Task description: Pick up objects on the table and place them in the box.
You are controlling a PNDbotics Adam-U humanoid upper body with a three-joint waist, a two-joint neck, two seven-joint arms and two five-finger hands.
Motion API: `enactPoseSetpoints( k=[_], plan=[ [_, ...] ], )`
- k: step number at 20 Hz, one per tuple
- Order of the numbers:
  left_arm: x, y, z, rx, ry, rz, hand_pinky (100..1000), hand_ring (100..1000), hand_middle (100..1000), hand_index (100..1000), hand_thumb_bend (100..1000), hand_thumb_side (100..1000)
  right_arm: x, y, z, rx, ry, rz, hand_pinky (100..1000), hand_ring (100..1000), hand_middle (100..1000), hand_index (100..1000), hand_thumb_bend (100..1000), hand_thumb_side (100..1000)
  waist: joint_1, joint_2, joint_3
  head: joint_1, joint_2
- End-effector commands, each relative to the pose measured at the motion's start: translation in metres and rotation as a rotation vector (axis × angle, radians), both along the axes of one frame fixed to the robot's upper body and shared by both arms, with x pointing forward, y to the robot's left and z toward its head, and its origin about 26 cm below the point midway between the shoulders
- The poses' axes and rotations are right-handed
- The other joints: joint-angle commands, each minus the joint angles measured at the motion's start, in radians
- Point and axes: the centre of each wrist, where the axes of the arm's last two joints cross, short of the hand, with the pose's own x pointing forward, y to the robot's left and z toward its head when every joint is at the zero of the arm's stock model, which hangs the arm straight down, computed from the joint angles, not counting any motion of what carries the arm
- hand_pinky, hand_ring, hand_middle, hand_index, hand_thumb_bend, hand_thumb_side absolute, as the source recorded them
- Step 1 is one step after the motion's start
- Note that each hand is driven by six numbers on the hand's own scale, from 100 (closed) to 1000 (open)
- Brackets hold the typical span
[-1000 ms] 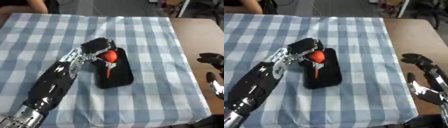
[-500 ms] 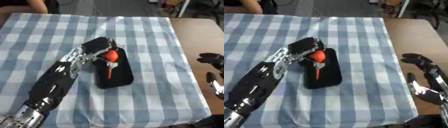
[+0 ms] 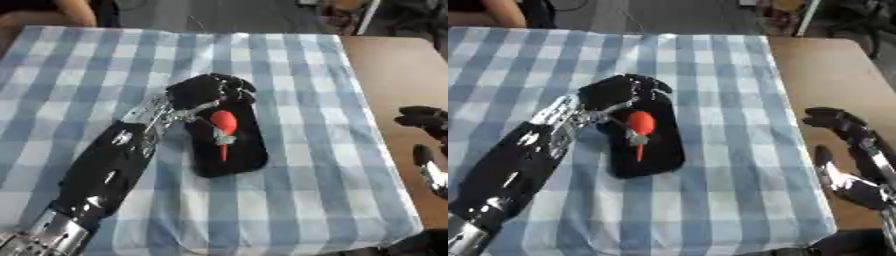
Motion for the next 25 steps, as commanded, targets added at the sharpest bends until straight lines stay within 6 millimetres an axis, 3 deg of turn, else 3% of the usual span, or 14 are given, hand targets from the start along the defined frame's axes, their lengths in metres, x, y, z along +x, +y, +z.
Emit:
enactPoseSetpoints(
  k=[1, 10, 13, 14, 15, 16, 17, 22, 25],
  plan=[
    [0.004, -0.001, 0.013, 0.001, -0.043, -0.003, 734, 794, 836, 844, 561, 691, 0.001, 0.000, 0.009, -0.285, -0.201, 0.262, 836, 806, 844, 838, 100, 405, 0.000, -0.012, -0.002, 0.007, 0.000],
    [0.004, 0.000, 0.011, -0.001, -0.048, 0.007, 739, 793, 837, 843, 538, 699, 0.001, 0.000, 0.009, -0.285, -0.201, 0.260, 836, 806, 844, 838, 100, 404, -0.001, -0.012, 0.000, 0.007, 0.000],
    [0.003, 0.000, 0.011, -0.027, -0.044, 0.010, 730, 792, 848, 845, 481, 712, 0.001, -0.001, 0.009, -0.284, -0.201, 0.258, 836, 806, 844, 838, 100, 404, -0.001, -0.012, 0.001, 0.005, 0.000],
    [0.003, 0.001, 0.012, -0.051, -0.044, 0.010, 724, 792, 861, 856, 371, 778, 0.001, -0.001, 0.009, -0.285, -0.201, 0.258, 836, 806, 844, 838, 100, 404, -0.001, -0.012, 0.001, 0.004, 0.000],
    [0.002, 0.001, 0.013, -0.101, -0.042, 0.013, 724, 791, 859, 853, 395, 761, 0.001, -0.001, 0.009, -0.285, -0.201, 0.257, 836, 806, 844, 838, 100, 404, 0.000, -0.012, 0.002, 0.003, 0.000],
    [0.002, 0.002, 0.014, -0.155, -0.037, 0.017, 719, 802, 893, 876, 130, 1000, 0.001, -0.001, 0.009, -0.286, -0.200, 0.257, 837, 806, 844, 838, 100, 403, 0.000, -0.012, 0.002, 0.002, 0.000],
    [0.001, 0.003, 0.015, -0.250, -0.027, 0.027, 711, 798, 897, 870, 100, 1000, 0.001, -0.001, 0.009, -0.286, -0.200, 0.256, 837, 806, 844, 838, 100, 403, 0.000, -0.012, 0.003, 0.001, 0.000],
    [-0.010, 0.010, 0.037, -0.579, 0.065, 0.078, 683, 778, 893, 830, 104, 1000, 0.000, -0.002, 0.009, -0.286, -0.202, 0.252, 837, 806, 844, 838, 100, 403, 0.001, -0.012, 0.007, -0.007, -0.002],
    [-0.022, 0.027, 0.059, -0.725, 0.114, 0.132, 677, 772, 889, 820, 110, 1000, 0.000, -0.003, 0.009, -0.288, -0.200, 0.246, 837, 806, 844, 838, 100, 403, 0.003, -0.013, 0.013, -0.016, -0.002]
  ],
)
